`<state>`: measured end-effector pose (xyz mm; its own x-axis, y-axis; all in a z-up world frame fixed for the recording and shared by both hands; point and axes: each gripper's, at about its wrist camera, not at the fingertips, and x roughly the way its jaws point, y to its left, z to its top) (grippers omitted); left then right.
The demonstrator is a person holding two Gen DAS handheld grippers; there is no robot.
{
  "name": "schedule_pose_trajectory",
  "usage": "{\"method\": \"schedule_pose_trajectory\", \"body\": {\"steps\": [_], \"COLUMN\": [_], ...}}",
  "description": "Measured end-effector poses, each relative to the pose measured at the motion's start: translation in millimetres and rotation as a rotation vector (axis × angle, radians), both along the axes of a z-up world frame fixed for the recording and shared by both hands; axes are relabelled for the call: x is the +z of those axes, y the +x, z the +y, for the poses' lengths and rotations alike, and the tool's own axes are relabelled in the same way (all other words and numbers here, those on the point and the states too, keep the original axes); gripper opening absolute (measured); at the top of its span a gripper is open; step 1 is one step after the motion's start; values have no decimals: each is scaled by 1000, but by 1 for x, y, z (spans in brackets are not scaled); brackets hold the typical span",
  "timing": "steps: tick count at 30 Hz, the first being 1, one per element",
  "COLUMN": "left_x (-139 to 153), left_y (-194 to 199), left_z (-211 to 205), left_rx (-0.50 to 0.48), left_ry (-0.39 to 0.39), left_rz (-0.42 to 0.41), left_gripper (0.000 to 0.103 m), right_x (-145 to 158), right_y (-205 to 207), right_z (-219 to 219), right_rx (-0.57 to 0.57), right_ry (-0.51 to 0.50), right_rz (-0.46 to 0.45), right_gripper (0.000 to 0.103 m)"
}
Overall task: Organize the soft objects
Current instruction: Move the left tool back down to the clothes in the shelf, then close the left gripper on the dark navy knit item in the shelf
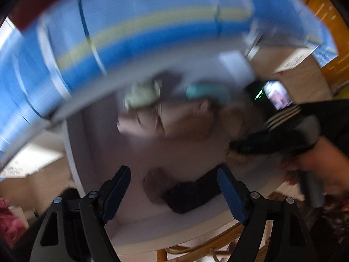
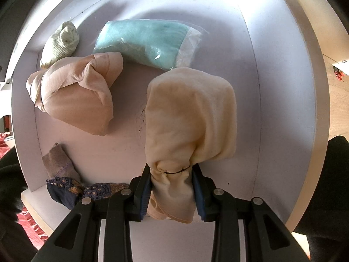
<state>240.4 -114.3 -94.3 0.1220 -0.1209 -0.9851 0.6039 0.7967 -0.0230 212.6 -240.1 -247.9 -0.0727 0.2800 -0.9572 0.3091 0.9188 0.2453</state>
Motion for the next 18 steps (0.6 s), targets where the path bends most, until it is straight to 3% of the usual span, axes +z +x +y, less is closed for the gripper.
{"method": "schedule_pose_trajectory", "body": {"steps": [7,14,18], "left_x": [-71,-129,-141], "left_y": [-10,-5,-5], "left_z": [-15,-17,-18], "left_rx": [-99,-57,-68], "left_ry": [97,140,165], "left_rz": [169,401,429], "left_gripper": [82,82,90], "right_x": [0,-2,-4], "right_y": [-1,-4,-3], "right_z": [0,-4,-7], "right_rx": [-4,-8,-13], "right_ry": [4,12,16], "right_rz": [1,4,5], "right_gripper": [34,34,34]}}
